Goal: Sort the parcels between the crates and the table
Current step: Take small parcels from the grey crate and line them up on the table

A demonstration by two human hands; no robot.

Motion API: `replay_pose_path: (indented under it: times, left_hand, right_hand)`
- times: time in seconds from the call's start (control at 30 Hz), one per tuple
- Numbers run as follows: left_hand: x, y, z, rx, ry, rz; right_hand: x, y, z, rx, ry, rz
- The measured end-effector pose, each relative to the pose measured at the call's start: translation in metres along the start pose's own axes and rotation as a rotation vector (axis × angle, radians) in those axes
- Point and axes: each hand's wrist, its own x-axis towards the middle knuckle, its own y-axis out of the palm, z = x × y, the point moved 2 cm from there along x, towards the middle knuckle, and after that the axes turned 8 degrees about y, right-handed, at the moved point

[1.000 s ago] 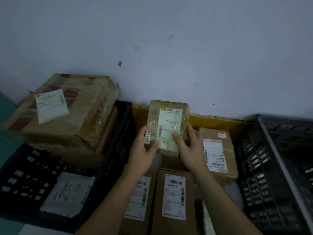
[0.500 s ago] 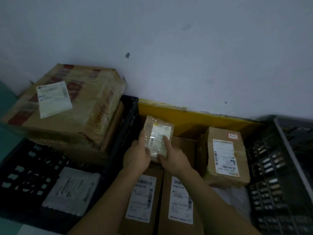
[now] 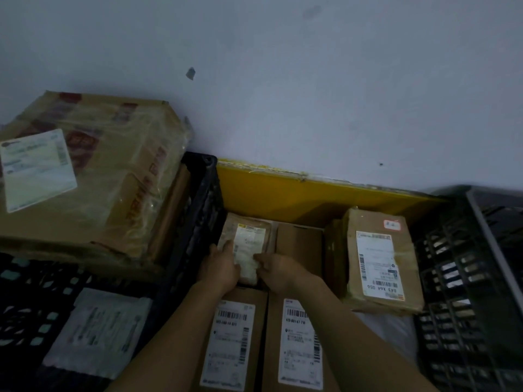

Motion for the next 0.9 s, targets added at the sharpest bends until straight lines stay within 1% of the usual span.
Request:
replay_pose_path:
  times: [0.07, 0.1, 0.17, 0.23, 0.3, 0.37, 0.43, 0.47, 0.53, 0.57, 0.6, 0.73, 0.83, 0.9]
  left_hand:
    - [0.001, 0.003, 0.003, 0.024, -0.001, 0.008]
    - [0.001, 0.003, 0.001, 0.047, -0.001, -0.003]
    - [0.001, 0.000, -0.008, 0.139, 0.032, -0.074]
    - [0.002, -0.004, -0.025, 0.232, 0.111, -0.177]
    - [0.003, -0.006, -0.045, 0.214, 0.212, -0.221]
    - [0.006, 0.000, -0.065, 0.191, 0.350, -0.208]
    - [0.006, 0.012, -0.080, 0.193, 0.482, -0.140]
    - [0.006, 0.020, -0.083, 0.140, 0.510, -0.086]
    - [0.006, 0.031, -0.086, -0.025, 0.489, 0.014]
    - [0.006, 0.036, -0.086, -0.074, 0.478, 0.039]
    - [0.006, 0.039, -0.086, -0.081, 0.473, 0.047]
    - [0.016, 0.040, -0.086, 0.043, 0.438, 0.084]
    - [0.023, 0.043, -0.088, -0.012, 0.414, 0.124]
    - [0.029, 0.049, -0.089, -0.086, 0.361, 0.115]
  right_hand:
    - [-0.002, 0.000, -0.006, 0.009, -0.013, -0.018]
    - [-0.004, -0.002, -0.010, -0.021, -0.016, -0.058]
    - [-0.004, -0.006, -0.019, -0.159, -0.001, -0.177]
    - [-0.005, -0.011, -0.029, -0.286, 0.072, -0.239]
    - [-0.005, -0.019, -0.039, -0.351, 0.180, -0.217]
    - [-0.004, -0.023, -0.048, -0.367, 0.264, -0.187]
    - [0.000, -0.020, -0.056, -0.332, 0.323, -0.138]
    - [0.001, -0.018, -0.059, -0.315, 0.345, -0.116]
    - [0.004, -0.014, -0.060, -0.286, 0.369, -0.093]
    - [0.005, -0.014, -0.060, -0.270, 0.373, -0.084]
    - [0.006, -0.014, -0.060, -0.256, 0.373, -0.074]
    - [0.013, -0.016, -0.063, -0.178, 0.405, -0.025]
    - [0.018, -0.015, -0.065, -0.038, 0.440, -0.004]
    - [0.020, -0.014, -0.066, 0.098, 0.461, -0.016]
